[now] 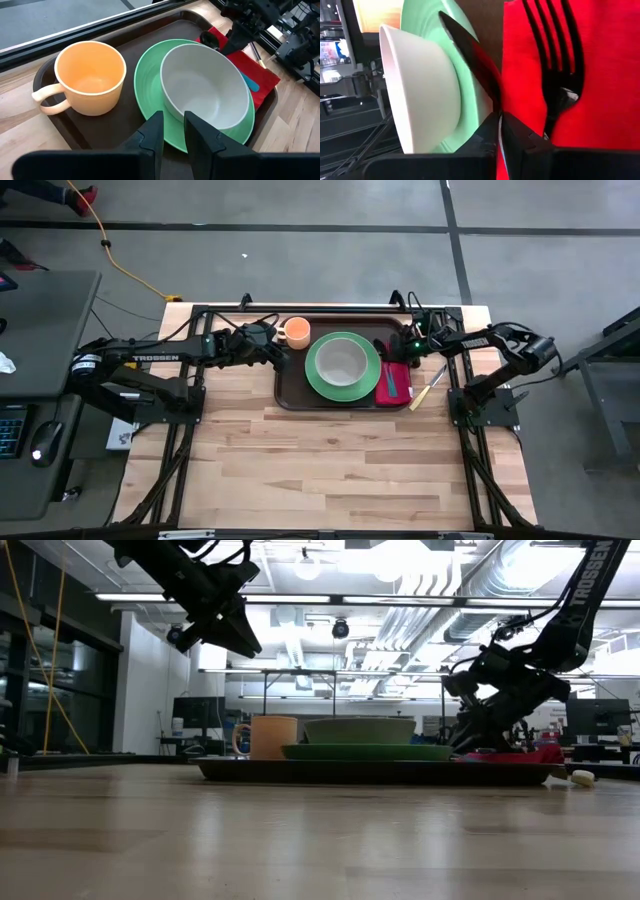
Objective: Set up tray
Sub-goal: Put the blue spoon on top of the red table napkin to the right of the green plate on the brown tray, then adjust the blue fork on top of the red table napkin on the brown tray
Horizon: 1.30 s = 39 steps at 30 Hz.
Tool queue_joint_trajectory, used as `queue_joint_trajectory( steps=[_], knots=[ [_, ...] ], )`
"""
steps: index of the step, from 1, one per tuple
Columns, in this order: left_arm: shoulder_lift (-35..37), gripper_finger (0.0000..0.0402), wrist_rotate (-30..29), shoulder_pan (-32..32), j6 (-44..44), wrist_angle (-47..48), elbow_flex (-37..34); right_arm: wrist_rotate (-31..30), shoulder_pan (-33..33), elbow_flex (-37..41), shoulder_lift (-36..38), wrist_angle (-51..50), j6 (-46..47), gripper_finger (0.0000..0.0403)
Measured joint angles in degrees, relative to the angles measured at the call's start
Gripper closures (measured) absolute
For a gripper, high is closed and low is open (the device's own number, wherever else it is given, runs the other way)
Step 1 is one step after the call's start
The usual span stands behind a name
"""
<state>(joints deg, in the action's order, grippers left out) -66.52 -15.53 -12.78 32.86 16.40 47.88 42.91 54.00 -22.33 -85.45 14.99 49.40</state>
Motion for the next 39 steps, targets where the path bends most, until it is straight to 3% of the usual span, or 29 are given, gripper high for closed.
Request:
queue_joint_trajectory(
  steps=[8, 23, 39],
  knots=[
    [0.0, 0.0295, 0.1, 0.0, 0.0, 0.0, 0.0, -2.8, 0.0, 0.0, 0.0, -2.6, 0.1, 0.0402],
    [0.0, 0.0295, 0.1, 0.0, 0.0, 0.0, 0.0, -1.5, -0.7, -0.2, 0.2, -5.5, -4.1, 0.0402],
    [0.0, 0.0295, 0.7, 0.0, -0.1, 0.0, 0.0, -8.1, -4.4, 0.0, 4.1, -14.2, -8.1, 0.0403]
  ],
)
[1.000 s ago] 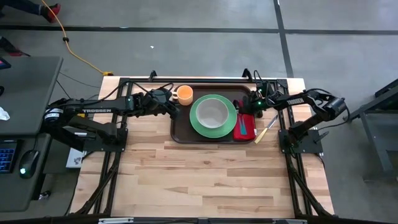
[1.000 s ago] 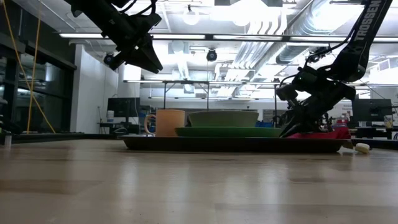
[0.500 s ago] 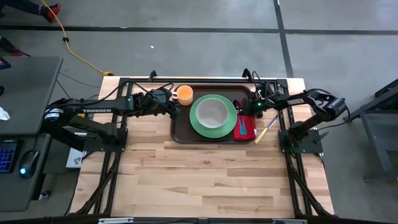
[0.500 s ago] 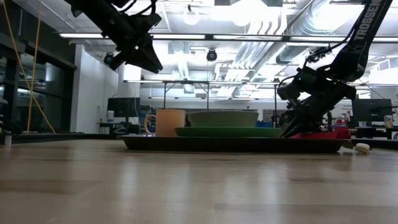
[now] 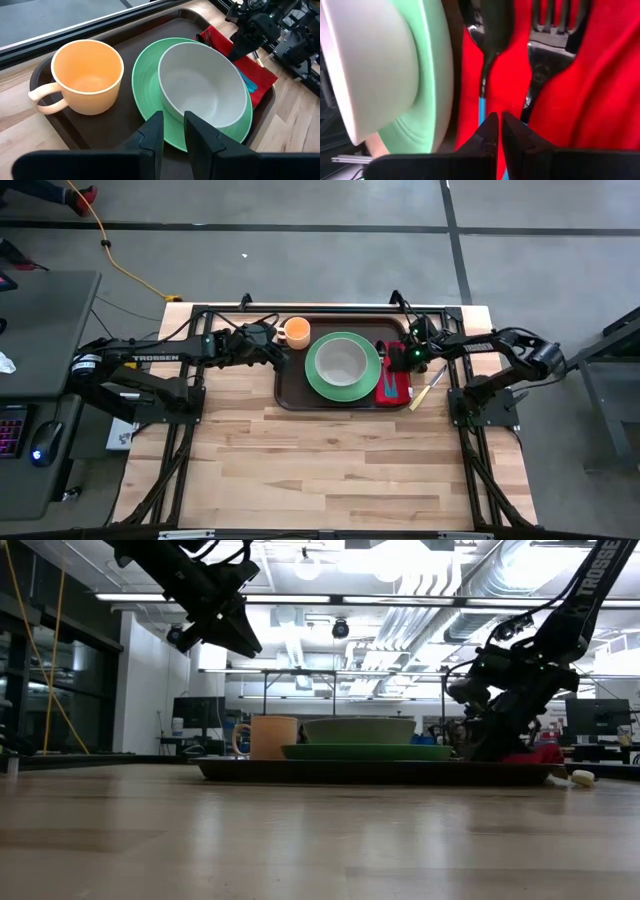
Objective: Set up tray
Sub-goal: Adjust the blue fork on top of the red table napkin on the brown tray
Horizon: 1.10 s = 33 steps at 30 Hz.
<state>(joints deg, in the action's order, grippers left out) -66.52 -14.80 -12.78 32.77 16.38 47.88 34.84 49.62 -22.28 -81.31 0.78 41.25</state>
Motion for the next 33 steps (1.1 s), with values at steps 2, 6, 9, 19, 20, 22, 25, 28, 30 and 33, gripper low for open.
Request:
queue_joint_trajectory(
  steps=[2, 6, 9, 19, 20, 22, 25, 28, 30, 33],
  knots=[
    [0.0, 0.0295, 0.0, 0.0, 0.0, 0.0, 0.0, -1.1, -0.4, 0.0, 0.9, -2.2, -0.5, 0.0403],
    [0.0, 0.0295, 0.4, 0.0, -0.9, 0.0, 0.0, -2.7, -1.7, 0.0, 2.0, -3.2, -0.8, 0.0403],
    [0.0, 0.0295, 0.5, 0.0, -1.0, 0.0, 0.0, -3.7, -2.7, 0.0, 2.6, -1.9, 0.2, 0.0403],
    [0.0, 0.0295, 1.2, 0.0, -1.0, 0.0, 0.0, -3.5, -3.7, 0.0, 2.6, 0.9, 2.0, 0.0402],
    [0.0, 0.0295, 1.2, 0.0, -1.0, 0.0, 0.0, -3.4, -3.7, 0.0, 2.6, 1.5, 2.4, 0.0402],
    [0.0, 0.0295, 1.2, 0.0, -1.0, 0.0, 0.0, -2.9, -3.5, -0.3, 3.3, 1.9, 2.7, 0.0402],
    [0.0, 0.0295, 1.3, 0.0, -1.0, 0.0, 0.0, -3.0, -3.5, -1.9, 5.0, -0.8, 1.2, 0.0402],
    [0.0, 0.0295, 1.3, 0.0, -1.0, 0.0, 0.0, -5.3, -3.5, -4.5, 7.2, -7.9, -2.3, 0.0402],
    [0.0, 0.0295, 1.3, 0.0, -1.0, 0.0, 0.0, -8.4, -3.3, -6.7, 8.2, -15.9, -5.7, 0.0402],
    [0.0, 0.0295, 1.4, 0.0, -1.3, 0.0, 0.0, -13.2, -3.1, -9.5, 8.7, -25.0, -10.4, 0.0402]
  ],
)
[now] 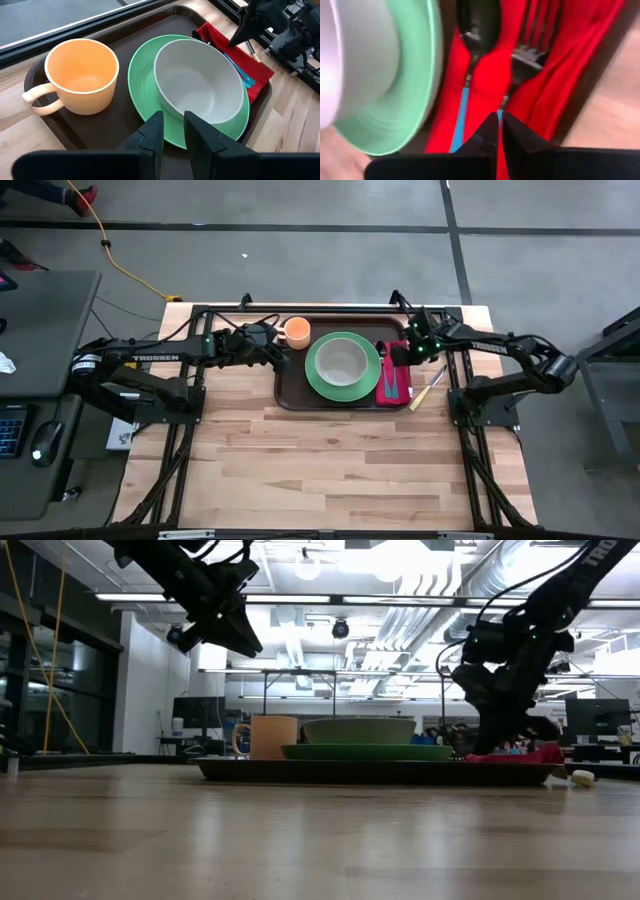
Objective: Set up tray
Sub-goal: Adjust the blue fork on top of the red table napkin on the brown tray
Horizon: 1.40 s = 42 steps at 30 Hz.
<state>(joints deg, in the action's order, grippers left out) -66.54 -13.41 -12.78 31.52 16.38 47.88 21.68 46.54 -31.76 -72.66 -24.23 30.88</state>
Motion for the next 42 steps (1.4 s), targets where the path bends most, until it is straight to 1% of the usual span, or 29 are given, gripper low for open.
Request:
queue_joint_trajectory(
  steps=[9, 20, 31, 42],
  knots=[
    [0.0, 0.0295, 0.6, 0.0, -0.2, 0.0, 0.0, -5.2, -0.5, -1.0, 0.0, -2.1, -1.4, 0.0403],
    [0.0, 0.0295, 0.6, 0.0, -0.8, 0.0, 0.0, -5.1, -0.5, -1.0, -0.2, -2.1, -1.1, 0.0403],
    [0.0, 0.0295, 0.4, 0.0, -1.3, 0.0, 0.0, -5.7, -4.0, -1.0, -5.3, 0.6, 1.2, 0.0403],
    [0.0, 0.0295, 0.3, 0.0, -1.4, 0.0, 0.0, -7.1, -4.6, -1.0, -5.5, 1.5, 1.7, 0.0403]
  ],
)
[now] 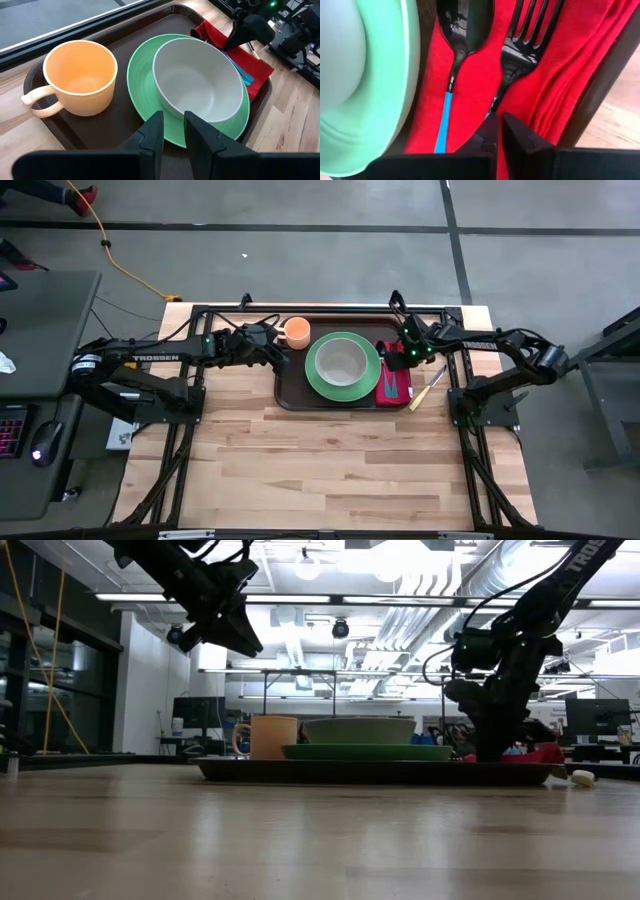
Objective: Set up tray
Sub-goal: Adjust the blue fork on top of the red table napkin on the brown tray
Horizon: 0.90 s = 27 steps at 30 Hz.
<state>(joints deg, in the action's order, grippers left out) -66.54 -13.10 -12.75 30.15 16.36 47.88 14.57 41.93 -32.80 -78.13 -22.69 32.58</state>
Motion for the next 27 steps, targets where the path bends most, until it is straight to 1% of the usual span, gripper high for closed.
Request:
queue_joint_trajectory(
  steps=[13, 27],
  knots=[
    [0.0, 0.0295, -0.1, 0.0, -0.2, 0.0, 0.0, 0.3, 0.0, 0.0, 0.0, 1.1, 0.4, 0.0403],
    [0.0, 0.0295, -0.1, 0.0, -0.2, 0.0, 0.0, -0.7, -0.2, 0.0, 0.0, 1.1, 0.4, 0.0403]
  ],
)
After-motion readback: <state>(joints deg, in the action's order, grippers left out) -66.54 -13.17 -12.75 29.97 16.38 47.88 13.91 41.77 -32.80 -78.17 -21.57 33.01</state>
